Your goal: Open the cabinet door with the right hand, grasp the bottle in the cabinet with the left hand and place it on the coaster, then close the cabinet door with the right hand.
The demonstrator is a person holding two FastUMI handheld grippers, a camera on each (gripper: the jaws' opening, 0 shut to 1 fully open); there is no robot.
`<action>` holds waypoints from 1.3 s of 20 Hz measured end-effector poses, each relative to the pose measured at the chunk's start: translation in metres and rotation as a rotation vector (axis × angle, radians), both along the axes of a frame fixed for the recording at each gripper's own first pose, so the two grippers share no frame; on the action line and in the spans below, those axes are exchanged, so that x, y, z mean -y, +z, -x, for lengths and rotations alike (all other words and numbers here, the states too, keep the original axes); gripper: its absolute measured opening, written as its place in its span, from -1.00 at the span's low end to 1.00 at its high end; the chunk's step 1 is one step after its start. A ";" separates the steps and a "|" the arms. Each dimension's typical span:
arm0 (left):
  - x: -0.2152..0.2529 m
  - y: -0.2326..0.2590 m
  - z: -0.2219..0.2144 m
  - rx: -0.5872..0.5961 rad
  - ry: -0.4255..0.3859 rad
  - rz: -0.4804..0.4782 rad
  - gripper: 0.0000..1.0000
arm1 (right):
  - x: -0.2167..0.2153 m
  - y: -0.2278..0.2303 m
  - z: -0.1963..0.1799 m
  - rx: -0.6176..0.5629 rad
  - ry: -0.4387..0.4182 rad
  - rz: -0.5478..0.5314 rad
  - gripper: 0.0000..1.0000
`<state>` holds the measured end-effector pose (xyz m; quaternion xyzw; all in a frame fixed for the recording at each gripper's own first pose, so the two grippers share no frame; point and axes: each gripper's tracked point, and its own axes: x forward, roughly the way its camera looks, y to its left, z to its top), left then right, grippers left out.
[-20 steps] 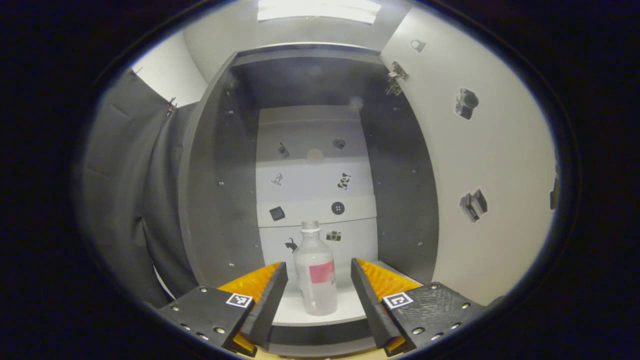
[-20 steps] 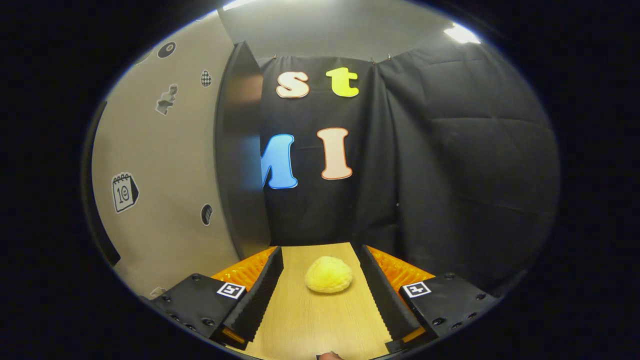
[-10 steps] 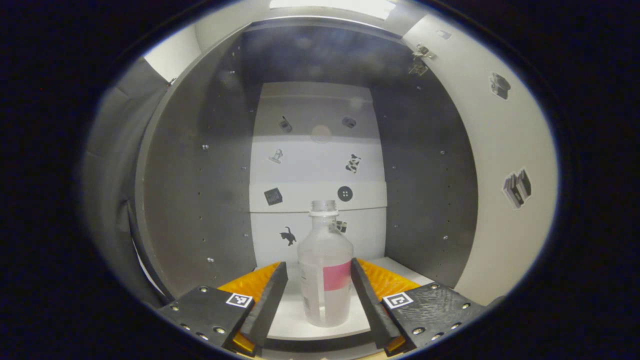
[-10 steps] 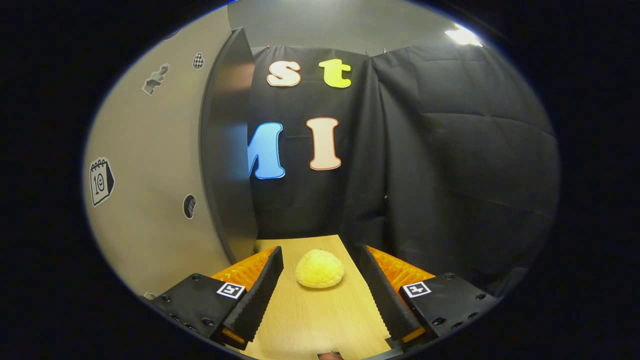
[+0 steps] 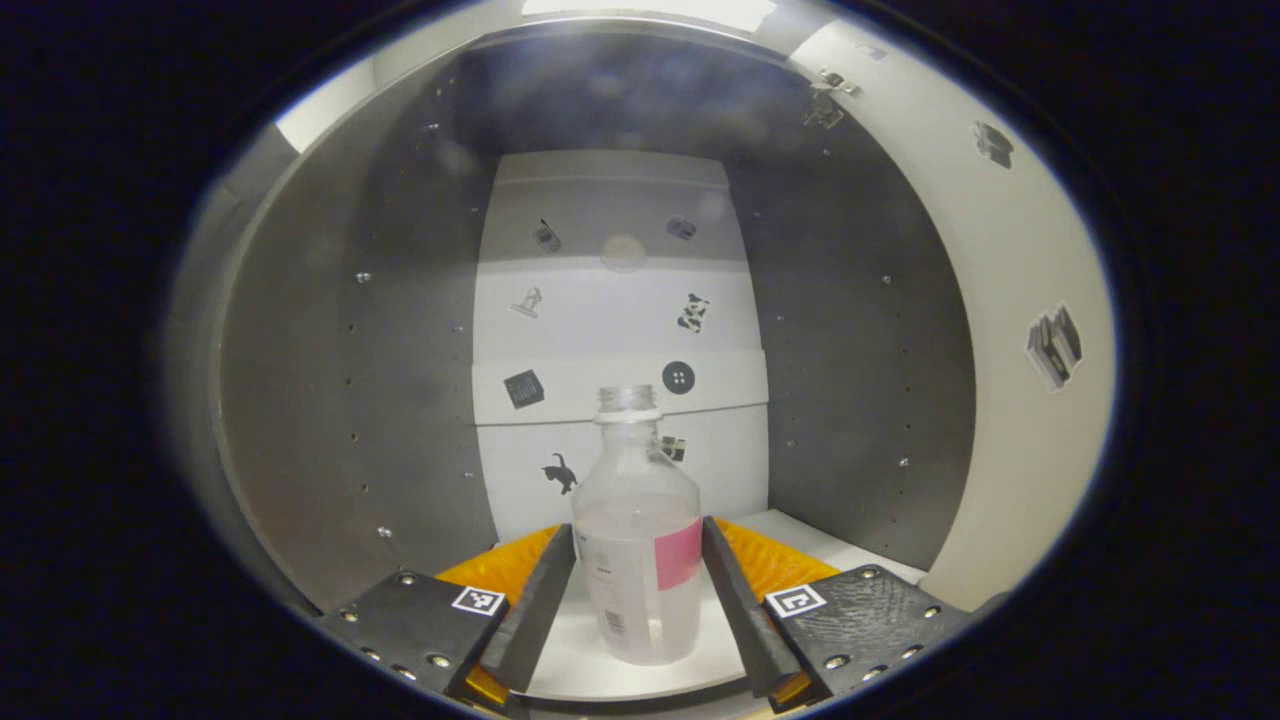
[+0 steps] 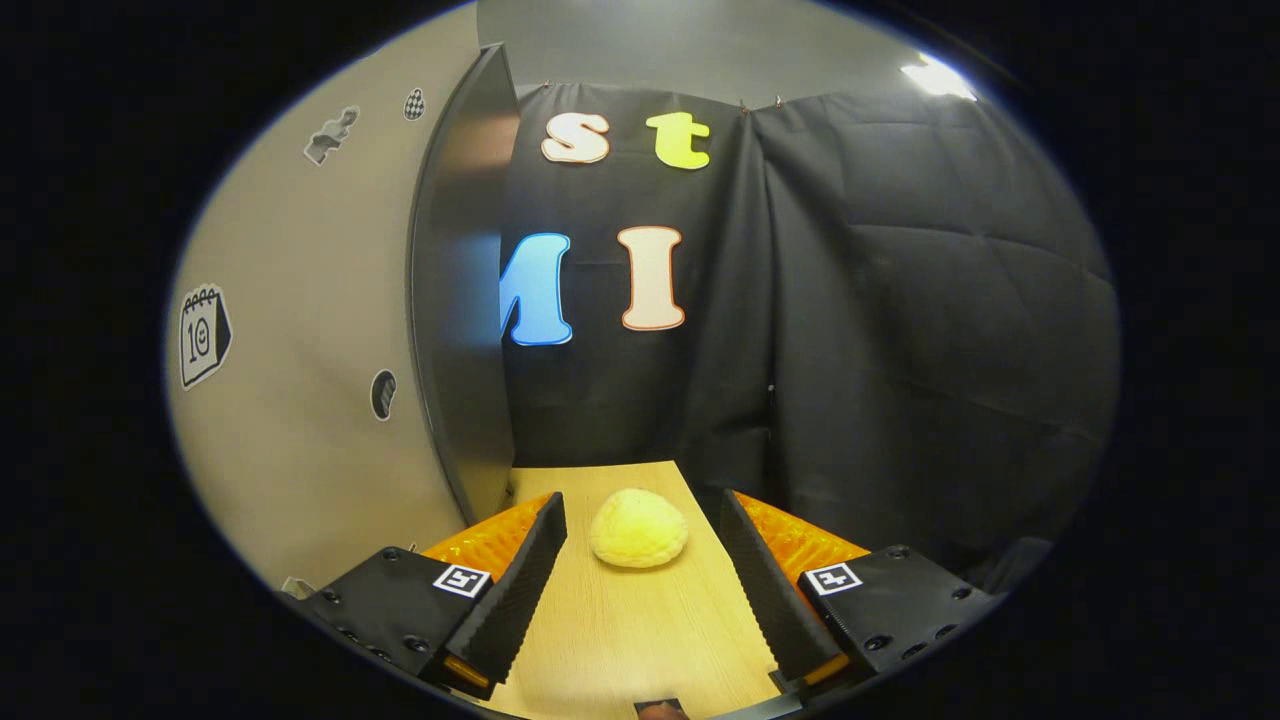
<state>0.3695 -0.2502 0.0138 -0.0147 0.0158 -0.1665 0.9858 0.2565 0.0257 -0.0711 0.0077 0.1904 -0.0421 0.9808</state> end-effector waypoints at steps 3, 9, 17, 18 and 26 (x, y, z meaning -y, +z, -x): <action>-0.002 0.003 0.007 -0.004 0.006 0.011 0.45 | 0.005 0.000 0.007 -0.001 -0.004 0.002 0.96; -0.031 0.027 0.049 0.032 0.053 0.057 0.45 | 0.004 0.009 0.010 0.035 0.043 -0.034 0.87; -0.097 0.035 0.127 0.033 0.171 0.078 0.45 | -0.002 0.005 0.014 0.050 0.143 -0.069 0.87; -0.104 0.032 0.136 0.026 0.187 0.075 0.45 | -0.002 0.005 0.015 0.052 0.153 -0.073 0.97; -0.152 -0.009 0.206 -0.010 0.324 0.065 0.45 | -0.001 0.003 0.015 0.059 0.195 -0.134 0.97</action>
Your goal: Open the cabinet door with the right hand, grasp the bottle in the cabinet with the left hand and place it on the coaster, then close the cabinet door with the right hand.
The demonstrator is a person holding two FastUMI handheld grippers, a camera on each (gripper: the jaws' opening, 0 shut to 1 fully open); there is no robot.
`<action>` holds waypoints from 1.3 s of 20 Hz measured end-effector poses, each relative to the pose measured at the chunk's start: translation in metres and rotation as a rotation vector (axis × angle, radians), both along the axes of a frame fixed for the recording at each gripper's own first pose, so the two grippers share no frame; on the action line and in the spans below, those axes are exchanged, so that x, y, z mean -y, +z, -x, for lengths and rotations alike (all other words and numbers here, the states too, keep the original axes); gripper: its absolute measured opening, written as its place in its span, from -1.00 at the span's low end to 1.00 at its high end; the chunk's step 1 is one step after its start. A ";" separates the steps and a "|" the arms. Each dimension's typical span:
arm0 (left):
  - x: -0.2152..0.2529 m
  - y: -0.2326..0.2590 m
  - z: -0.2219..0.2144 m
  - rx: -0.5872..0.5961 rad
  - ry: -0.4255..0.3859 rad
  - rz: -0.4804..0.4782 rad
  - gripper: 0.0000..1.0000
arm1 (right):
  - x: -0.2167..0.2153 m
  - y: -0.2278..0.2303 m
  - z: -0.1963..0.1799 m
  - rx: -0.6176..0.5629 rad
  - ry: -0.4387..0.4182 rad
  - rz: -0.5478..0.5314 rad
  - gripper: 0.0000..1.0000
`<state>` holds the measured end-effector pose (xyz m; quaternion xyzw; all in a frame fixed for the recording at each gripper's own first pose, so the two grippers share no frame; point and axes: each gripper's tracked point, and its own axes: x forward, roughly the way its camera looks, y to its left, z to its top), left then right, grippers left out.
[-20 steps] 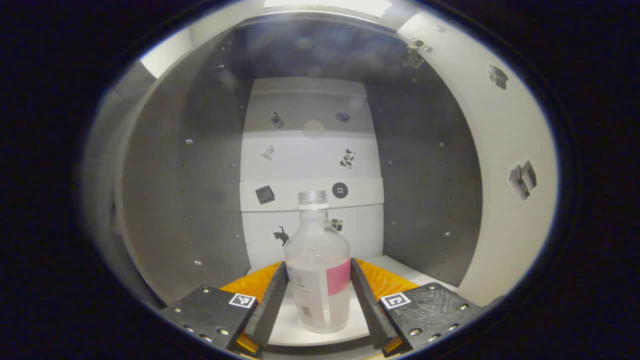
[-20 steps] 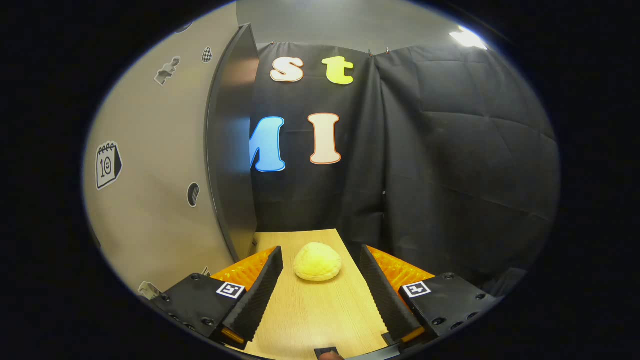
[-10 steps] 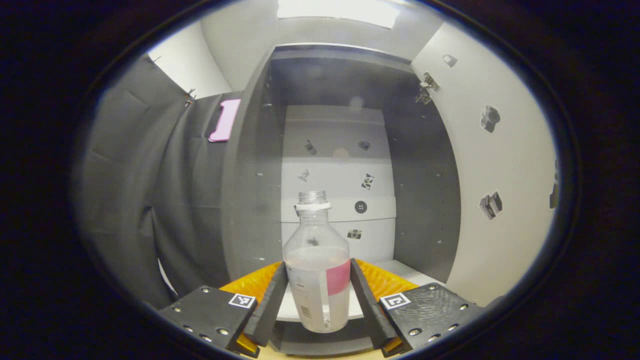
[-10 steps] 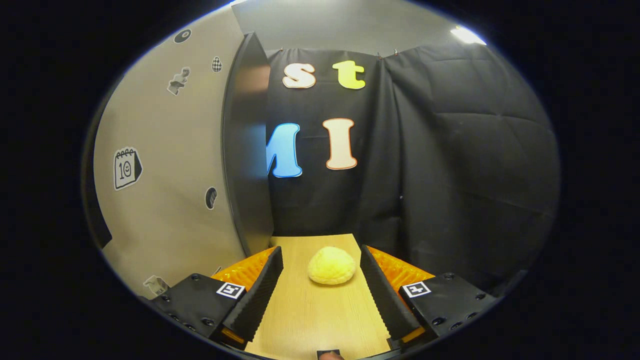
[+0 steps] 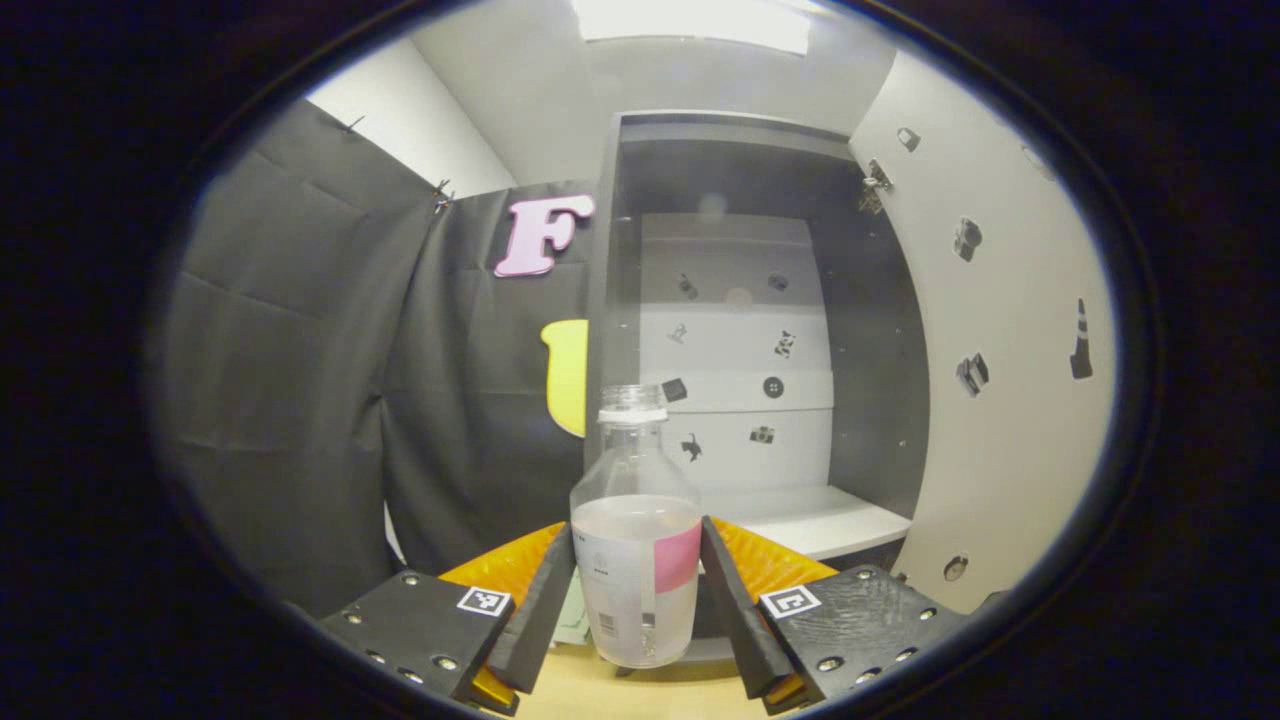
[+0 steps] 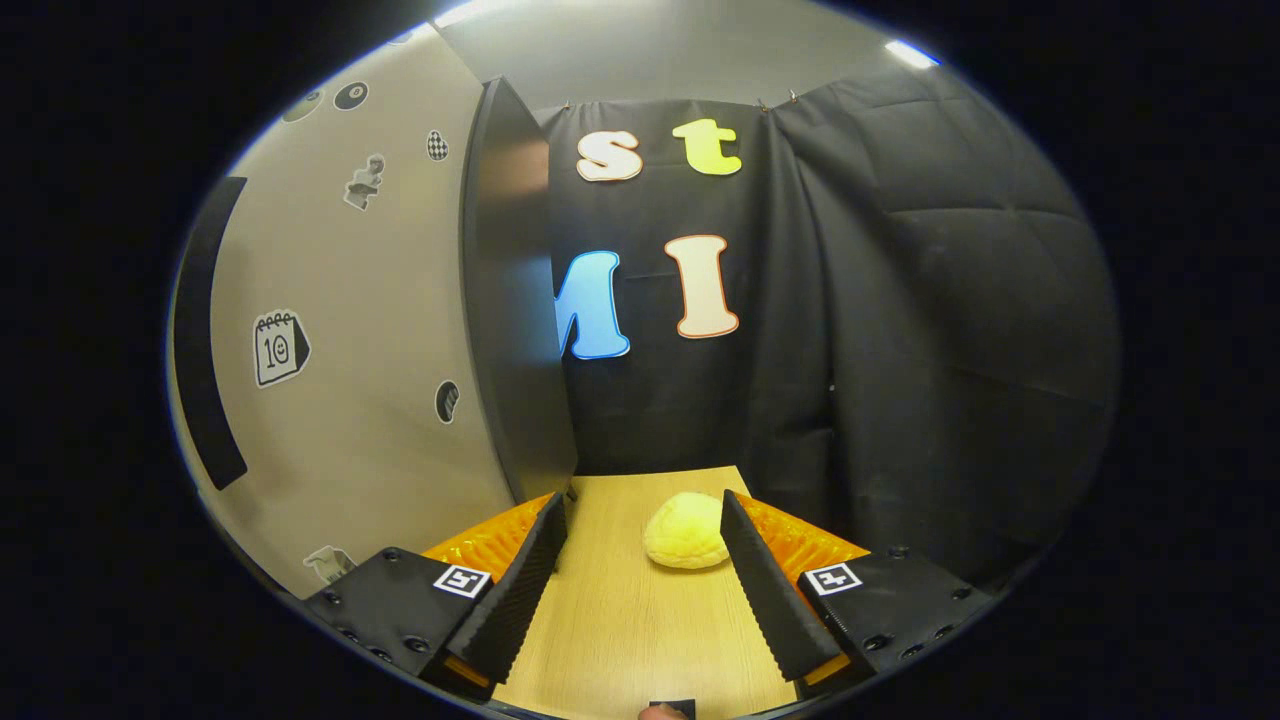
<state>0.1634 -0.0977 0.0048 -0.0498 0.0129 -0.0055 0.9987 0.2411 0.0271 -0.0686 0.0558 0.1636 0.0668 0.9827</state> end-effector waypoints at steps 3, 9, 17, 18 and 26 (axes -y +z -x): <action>-0.014 -0.030 0.021 -0.037 0.037 0.012 0.45 | 0.004 -0.002 -0.001 0.007 -0.006 0.022 0.96; -0.049 -0.089 0.063 -0.094 0.123 0.060 0.51 | 0.011 0.005 -0.003 0.039 -0.042 -0.024 0.96; -0.079 -0.176 0.100 -0.138 0.188 0.105 0.45 | 0.006 -0.004 -0.005 0.029 -0.059 0.000 0.86; -0.081 -0.188 0.103 -0.143 0.198 0.103 0.51 | 0.004 -0.007 -0.005 0.023 -0.057 0.003 0.86; -0.082 -0.275 0.118 -0.233 0.239 0.101 0.46 | -0.005 -0.021 -0.002 -0.022 -0.037 0.057 0.96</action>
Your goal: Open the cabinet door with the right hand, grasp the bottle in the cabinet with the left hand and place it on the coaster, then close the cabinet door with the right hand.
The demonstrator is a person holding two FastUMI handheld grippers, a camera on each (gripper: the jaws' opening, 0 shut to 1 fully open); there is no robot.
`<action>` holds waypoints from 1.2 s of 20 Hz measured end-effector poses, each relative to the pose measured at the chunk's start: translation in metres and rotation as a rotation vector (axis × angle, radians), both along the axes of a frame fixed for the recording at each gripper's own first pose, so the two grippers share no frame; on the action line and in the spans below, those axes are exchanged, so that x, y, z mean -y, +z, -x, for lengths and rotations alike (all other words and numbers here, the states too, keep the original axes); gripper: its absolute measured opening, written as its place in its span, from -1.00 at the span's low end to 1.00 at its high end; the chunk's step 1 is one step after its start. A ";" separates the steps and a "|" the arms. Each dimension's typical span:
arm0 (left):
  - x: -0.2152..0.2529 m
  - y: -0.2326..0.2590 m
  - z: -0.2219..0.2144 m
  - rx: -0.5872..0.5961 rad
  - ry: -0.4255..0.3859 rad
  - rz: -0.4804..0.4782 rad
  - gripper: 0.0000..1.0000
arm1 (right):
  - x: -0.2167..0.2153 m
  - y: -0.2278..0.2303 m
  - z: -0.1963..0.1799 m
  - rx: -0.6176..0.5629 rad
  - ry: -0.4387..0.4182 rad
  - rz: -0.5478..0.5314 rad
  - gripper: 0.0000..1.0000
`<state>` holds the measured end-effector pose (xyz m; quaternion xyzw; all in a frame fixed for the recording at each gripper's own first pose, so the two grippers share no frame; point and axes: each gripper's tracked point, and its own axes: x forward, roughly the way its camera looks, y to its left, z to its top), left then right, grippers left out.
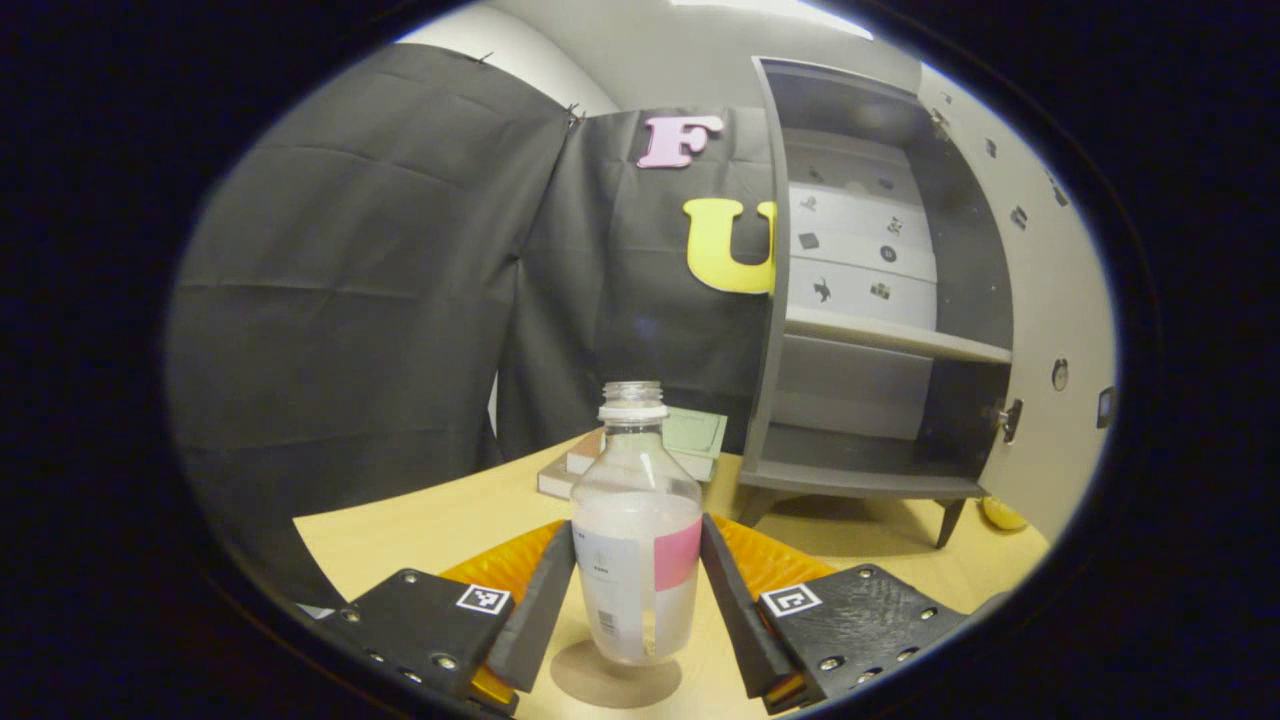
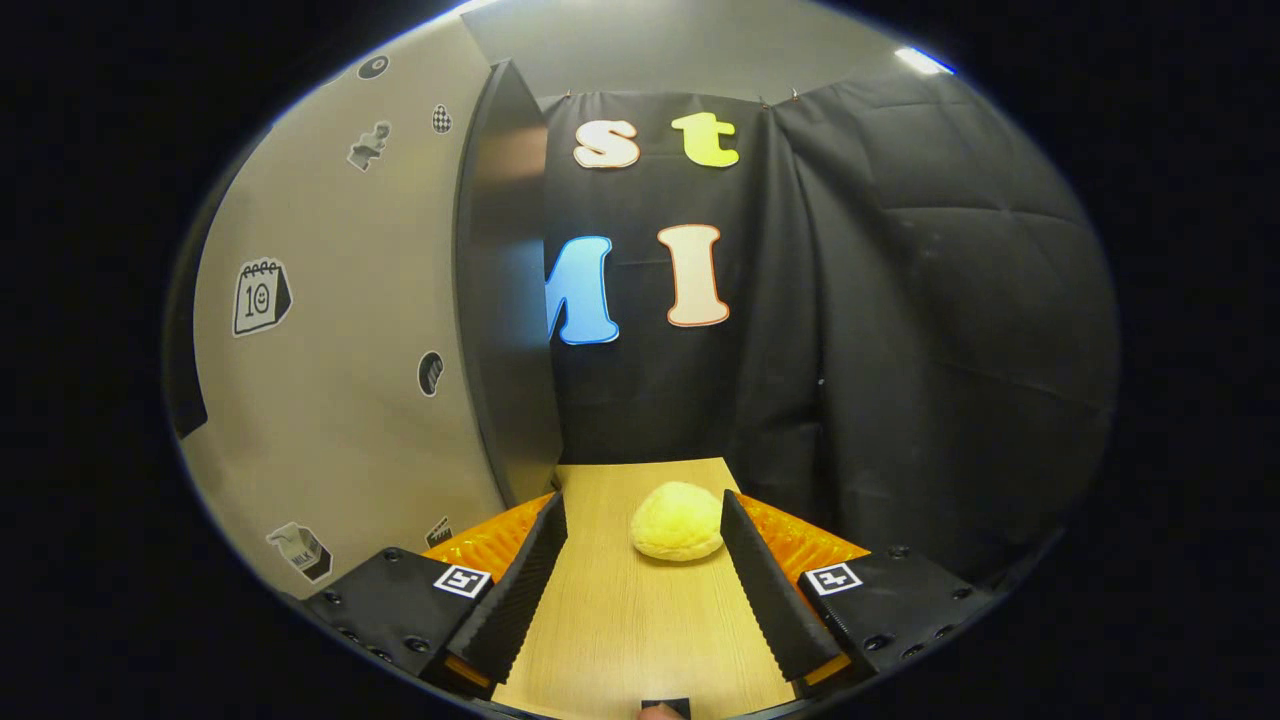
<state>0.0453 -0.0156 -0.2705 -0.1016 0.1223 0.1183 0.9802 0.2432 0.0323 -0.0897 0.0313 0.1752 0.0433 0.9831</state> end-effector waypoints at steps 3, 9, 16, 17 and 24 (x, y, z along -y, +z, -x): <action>0.007 -0.022 0.005 -0.029 -0.003 -0.008 0.51 | -0.006 0.000 -0.001 -0.005 0.016 0.013 0.96; 0.012 -0.031 0.018 -0.028 0.003 -0.039 0.51 | -0.022 0.002 -0.004 -0.007 0.059 0.040 0.96; 0.017 -0.033 0.031 -0.071 -0.003 -0.095 0.56 | -0.030 0.002 -0.005 -0.003 0.085 0.039 0.96; 0.018 -0.032 0.032 -0.082 -0.006 -0.113 0.49 | -0.031 0.003 -0.006 0.000 0.085 0.037 0.96; 0.012 -0.006 0.035 -0.075 -0.009 -0.162 0.53 | -0.031 0.006 -0.004 0.010 0.092 0.012 0.96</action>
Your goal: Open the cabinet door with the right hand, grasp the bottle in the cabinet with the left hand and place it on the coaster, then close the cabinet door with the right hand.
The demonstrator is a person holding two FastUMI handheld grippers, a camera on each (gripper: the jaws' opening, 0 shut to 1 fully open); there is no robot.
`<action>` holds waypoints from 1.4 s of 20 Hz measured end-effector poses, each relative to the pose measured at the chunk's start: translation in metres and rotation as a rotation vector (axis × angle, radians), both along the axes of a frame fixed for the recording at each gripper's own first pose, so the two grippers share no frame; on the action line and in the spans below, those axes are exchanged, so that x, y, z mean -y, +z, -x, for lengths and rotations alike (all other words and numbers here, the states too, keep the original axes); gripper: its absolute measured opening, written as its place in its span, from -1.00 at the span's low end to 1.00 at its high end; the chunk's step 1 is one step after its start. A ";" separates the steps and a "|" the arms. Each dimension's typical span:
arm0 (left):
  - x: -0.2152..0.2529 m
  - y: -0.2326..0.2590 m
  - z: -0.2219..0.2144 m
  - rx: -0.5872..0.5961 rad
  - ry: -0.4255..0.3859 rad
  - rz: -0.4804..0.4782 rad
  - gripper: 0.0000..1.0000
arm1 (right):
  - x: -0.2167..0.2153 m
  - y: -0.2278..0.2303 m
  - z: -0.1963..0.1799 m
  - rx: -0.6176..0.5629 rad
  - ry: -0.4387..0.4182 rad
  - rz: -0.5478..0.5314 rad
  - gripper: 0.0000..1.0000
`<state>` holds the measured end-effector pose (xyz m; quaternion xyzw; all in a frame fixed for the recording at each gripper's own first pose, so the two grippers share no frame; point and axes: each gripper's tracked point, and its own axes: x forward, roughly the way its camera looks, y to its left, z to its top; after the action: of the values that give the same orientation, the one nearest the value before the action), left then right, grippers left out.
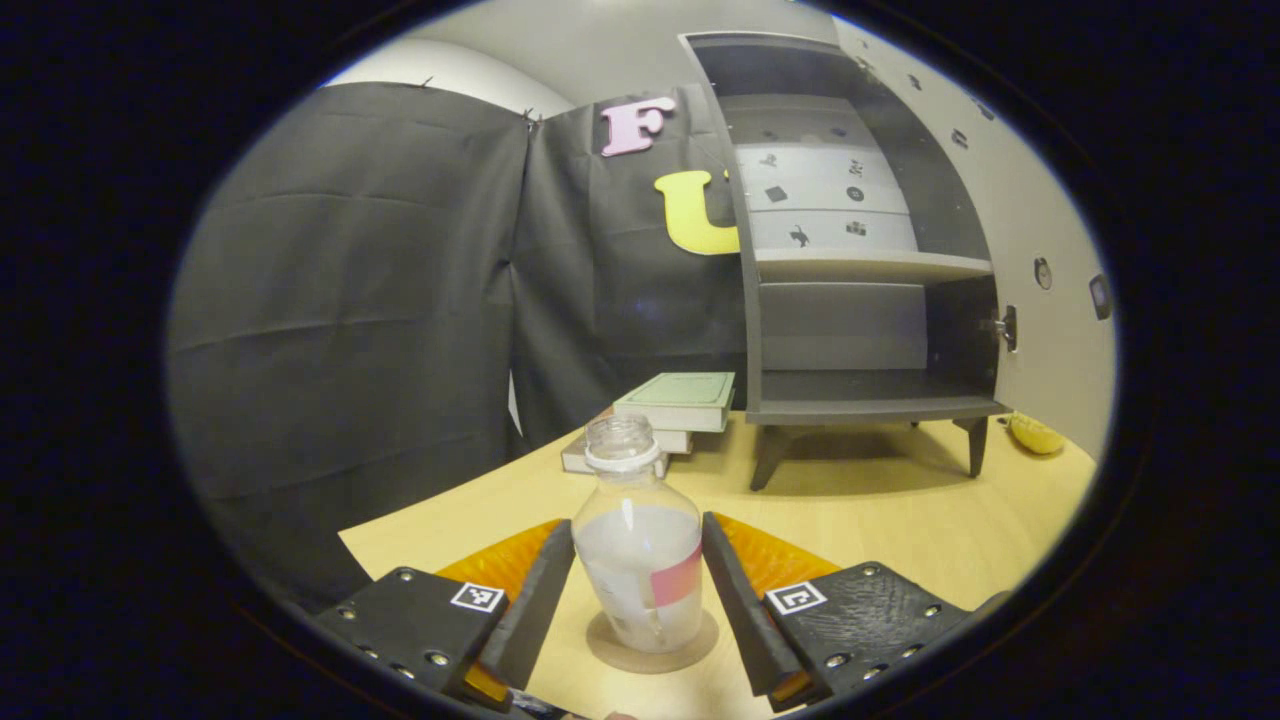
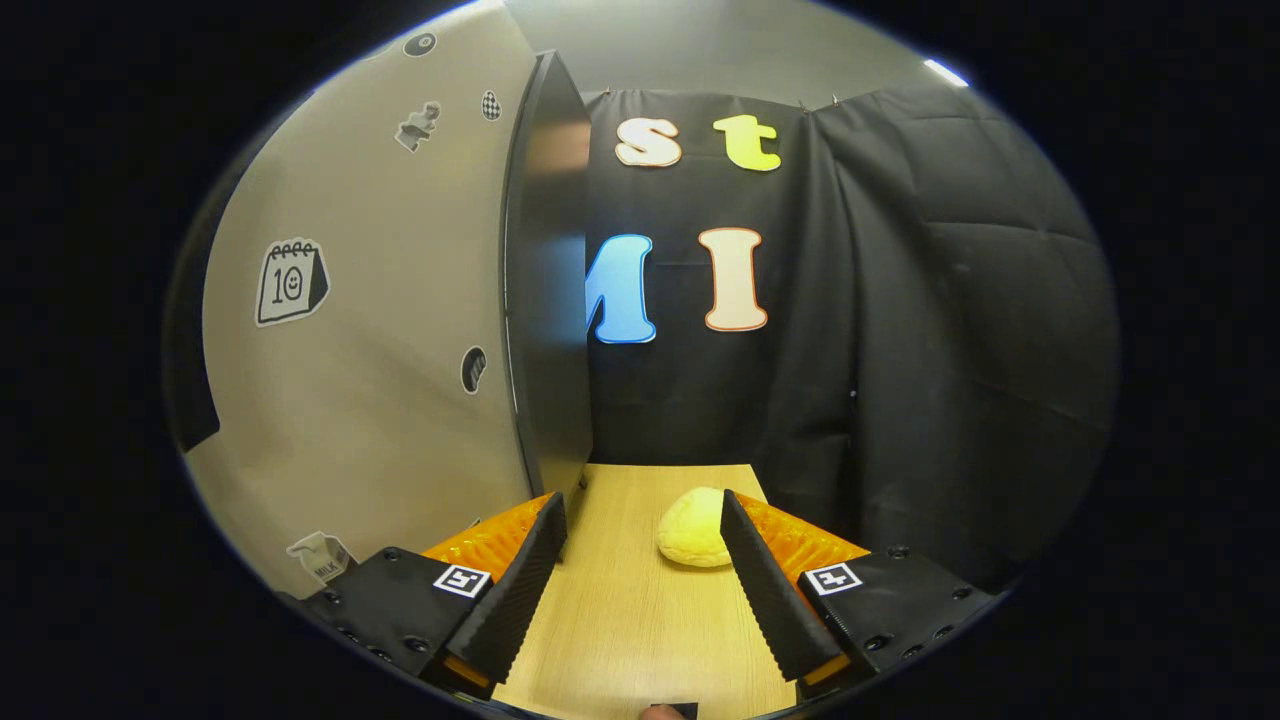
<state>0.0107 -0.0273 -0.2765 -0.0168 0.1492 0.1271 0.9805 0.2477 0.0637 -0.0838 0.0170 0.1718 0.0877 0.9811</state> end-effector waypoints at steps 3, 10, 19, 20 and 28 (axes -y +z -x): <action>-0.004 0.026 0.002 0.022 0.008 0.002 0.53 | -0.001 0.005 0.001 0.005 0.011 -0.007 0.96; -0.009 0.132 -0.004 0.112 0.015 -0.019 0.53 | -0.005 0.038 0.005 0.055 0.066 -0.034 0.96; -0.010 0.230 -0.013 0.208 -0.020 -0.030 0.52 | -0.026 0.101 0.012 0.112 0.144 -0.085 0.86; -0.011 0.235 -0.014 0.214 -0.030 -0.030 0.65 | -0.028 0.108 0.015 0.114 0.147 -0.094 0.86; -0.041 0.240 -0.031 0.228 -0.122 -0.042 0.53 | -0.038 0.137 0.032 0.168 0.046 -0.100 0.90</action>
<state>0.0413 0.0137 -0.0369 -0.0013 0.0348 0.0677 0.9971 0.2154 0.1014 0.0533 0.0547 0.0846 0.1199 0.9877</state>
